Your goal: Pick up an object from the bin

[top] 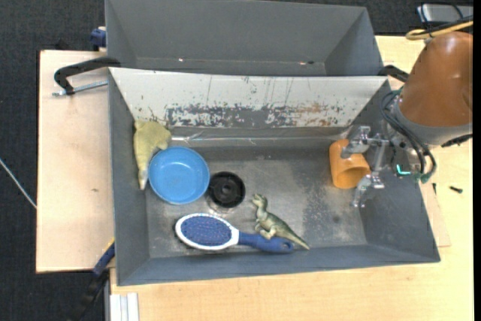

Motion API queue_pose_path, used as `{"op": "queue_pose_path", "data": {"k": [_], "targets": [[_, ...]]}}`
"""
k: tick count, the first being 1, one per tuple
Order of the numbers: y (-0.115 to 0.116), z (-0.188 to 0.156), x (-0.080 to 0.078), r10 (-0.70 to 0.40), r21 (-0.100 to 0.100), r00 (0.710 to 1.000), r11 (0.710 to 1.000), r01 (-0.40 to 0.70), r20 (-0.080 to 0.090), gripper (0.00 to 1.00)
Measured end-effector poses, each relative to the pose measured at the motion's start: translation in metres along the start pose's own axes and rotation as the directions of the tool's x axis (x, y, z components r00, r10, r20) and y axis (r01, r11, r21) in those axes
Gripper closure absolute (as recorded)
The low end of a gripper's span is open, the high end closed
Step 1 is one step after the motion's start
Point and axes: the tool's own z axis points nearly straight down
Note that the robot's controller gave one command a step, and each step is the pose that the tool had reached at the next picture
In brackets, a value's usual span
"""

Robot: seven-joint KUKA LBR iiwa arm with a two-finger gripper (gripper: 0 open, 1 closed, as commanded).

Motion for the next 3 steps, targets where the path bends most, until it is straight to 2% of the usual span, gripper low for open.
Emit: {"op": "queue_pose_path", "data": {"k": [1,2,3], "targets": [[0.018,0.073,-0.025,0.232,-0.018,0.973,0.972,-0.232,0.005,0.00],[0.010,0.057,-0.031,0.301,-0.023,0.954,0.953,-0.301,0.005,0.00],[0.000,0.038,-0.032,0.325,-0.017,0.946,0.946,-0.324,0.011,0.00]]}}
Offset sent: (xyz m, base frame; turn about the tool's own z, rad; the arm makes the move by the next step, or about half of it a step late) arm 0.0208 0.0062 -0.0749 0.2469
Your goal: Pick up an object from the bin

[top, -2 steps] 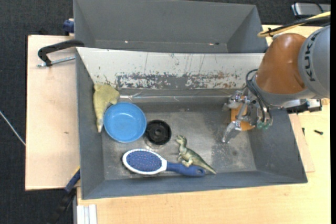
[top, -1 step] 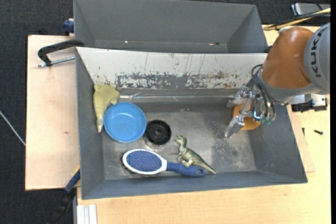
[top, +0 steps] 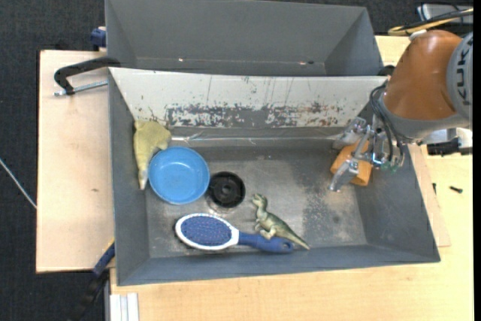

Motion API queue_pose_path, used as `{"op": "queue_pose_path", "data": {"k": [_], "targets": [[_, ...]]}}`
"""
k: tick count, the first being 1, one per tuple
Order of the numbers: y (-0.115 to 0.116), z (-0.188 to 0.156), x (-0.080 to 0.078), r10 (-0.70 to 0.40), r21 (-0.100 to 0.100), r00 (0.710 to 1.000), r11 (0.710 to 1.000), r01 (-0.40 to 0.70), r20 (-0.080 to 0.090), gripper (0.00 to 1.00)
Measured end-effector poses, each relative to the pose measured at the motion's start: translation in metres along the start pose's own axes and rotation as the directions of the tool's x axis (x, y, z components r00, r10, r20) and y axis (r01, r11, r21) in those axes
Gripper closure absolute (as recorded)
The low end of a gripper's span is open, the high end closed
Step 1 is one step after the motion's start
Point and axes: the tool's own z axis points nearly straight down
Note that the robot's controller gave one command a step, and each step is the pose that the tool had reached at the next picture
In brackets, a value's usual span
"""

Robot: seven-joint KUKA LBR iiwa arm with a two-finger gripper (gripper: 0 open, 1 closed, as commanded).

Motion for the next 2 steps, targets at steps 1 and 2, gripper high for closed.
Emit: {"op": "queue_pose_path", "data": {"k": [1,2], "targets": [[-0.011,0.034,0.004,0.258,0.004,0.966,0.966,-0.258,-0.007,0.00],[-0.017,0.034,0.029,0.314,0.010,0.950,0.950,-0.314,0.002,0.00]]}}
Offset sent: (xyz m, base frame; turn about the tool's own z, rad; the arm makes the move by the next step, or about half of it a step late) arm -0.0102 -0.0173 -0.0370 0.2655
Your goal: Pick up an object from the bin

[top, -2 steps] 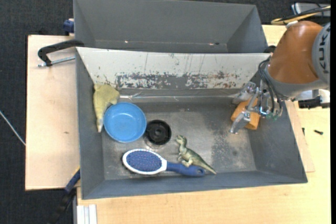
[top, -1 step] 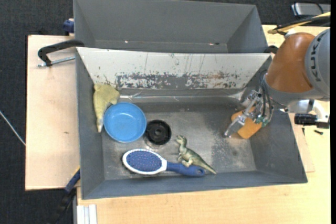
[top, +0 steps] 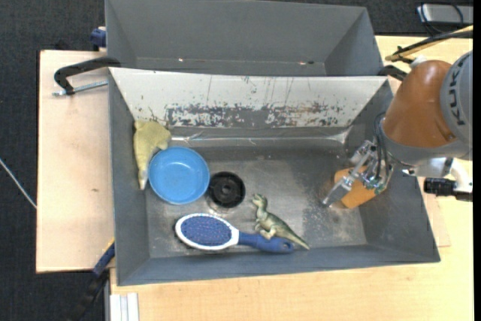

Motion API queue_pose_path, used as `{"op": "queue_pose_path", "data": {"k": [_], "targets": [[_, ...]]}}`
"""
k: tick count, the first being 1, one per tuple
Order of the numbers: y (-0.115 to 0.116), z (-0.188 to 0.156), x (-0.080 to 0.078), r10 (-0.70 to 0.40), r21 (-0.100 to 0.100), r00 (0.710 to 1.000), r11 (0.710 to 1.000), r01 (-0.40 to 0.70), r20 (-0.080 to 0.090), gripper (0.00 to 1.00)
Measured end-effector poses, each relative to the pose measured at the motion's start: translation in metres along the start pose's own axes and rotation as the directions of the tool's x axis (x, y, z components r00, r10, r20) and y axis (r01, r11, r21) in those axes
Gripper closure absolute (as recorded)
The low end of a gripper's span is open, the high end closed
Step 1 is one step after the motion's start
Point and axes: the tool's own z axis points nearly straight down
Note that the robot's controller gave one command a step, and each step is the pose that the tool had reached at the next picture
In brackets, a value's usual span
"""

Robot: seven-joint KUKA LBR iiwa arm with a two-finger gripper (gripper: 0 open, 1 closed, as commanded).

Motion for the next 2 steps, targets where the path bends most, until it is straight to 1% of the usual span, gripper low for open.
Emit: {"op": "queue_pose_path", "data": {"k": [1,2], "targets": [[0.001,-0.001,0.000,0.000,-0.002,1.000,1.000,0.000,0.001,1.00],[0.004,-0.033,-0.002,-0.003,0.003,1.000,1.000,0.003,0.006,1.00]]}}
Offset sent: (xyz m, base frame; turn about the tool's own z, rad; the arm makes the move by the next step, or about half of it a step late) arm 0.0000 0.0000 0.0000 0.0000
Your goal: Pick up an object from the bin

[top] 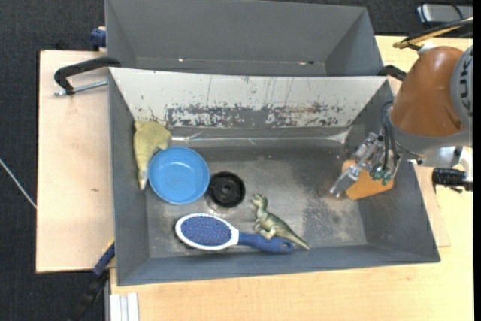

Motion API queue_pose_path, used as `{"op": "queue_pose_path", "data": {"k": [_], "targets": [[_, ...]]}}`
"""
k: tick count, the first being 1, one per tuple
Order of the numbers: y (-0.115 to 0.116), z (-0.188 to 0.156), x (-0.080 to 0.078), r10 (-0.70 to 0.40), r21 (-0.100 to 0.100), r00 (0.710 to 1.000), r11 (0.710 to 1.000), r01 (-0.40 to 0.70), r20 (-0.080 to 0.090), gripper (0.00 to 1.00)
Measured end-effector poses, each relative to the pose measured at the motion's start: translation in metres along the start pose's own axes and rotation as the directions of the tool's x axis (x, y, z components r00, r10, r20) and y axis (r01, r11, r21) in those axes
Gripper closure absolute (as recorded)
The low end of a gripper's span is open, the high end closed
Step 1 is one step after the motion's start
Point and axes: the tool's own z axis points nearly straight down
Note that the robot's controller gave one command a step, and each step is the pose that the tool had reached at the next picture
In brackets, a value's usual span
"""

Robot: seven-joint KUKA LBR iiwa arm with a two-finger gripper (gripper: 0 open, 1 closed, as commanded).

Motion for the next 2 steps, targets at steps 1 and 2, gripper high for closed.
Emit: {"op": "queue_pose_path", "data": {"k": [1,2], "targets": [[0.002,-0.035,-0.002,-0.003,0.000,1.000,1.000,0.003,0.000,1.00],[0.004,-0.064,-0.003,-0.005,0.000,1.000,1.000,0.005,0.000,1.00]]}}
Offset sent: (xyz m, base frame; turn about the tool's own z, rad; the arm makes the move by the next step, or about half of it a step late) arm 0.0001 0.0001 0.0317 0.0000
